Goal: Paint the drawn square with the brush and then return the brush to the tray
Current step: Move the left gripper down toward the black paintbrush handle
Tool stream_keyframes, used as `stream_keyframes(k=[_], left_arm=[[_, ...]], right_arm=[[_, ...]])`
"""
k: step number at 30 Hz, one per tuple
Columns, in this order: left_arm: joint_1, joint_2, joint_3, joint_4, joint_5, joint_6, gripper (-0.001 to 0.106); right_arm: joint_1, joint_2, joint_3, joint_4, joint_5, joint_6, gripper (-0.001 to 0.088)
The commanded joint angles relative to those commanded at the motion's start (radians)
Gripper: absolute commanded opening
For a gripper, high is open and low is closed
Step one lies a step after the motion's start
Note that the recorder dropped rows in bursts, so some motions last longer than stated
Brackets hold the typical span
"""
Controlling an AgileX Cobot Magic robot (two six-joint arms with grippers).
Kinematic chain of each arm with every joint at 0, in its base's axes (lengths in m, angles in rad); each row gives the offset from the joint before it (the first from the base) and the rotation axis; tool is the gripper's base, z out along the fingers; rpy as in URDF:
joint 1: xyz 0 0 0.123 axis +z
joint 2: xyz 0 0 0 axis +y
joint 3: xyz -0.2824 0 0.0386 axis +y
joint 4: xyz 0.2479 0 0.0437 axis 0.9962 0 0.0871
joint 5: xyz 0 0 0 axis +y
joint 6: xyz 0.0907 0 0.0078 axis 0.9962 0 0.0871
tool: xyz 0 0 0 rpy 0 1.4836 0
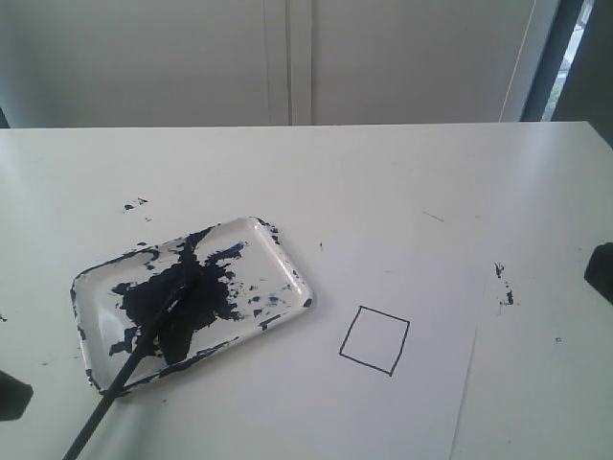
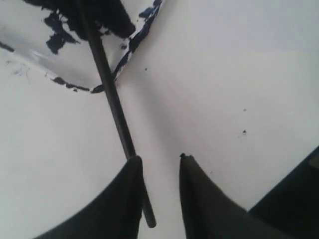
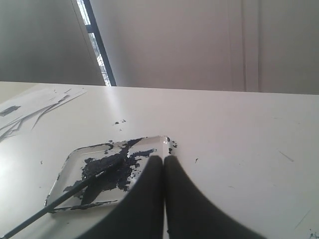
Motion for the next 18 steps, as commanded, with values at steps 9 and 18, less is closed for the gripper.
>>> stream_keyframes(k=[9, 18], left_arm=[[-0.072, 0.000, 0.007, 0.043, -0.087, -0.306, 0.005], [-0.133, 0.000, 0.007, 0.025, -0.048, -0.542, 0.000]], right_arm=[[0.000, 0.000, 0.000, 0.000, -0.008, 0.000, 0.0000], [0.000, 0.000, 0.000, -0.002, -0.020, 0.000, 0.0000]])
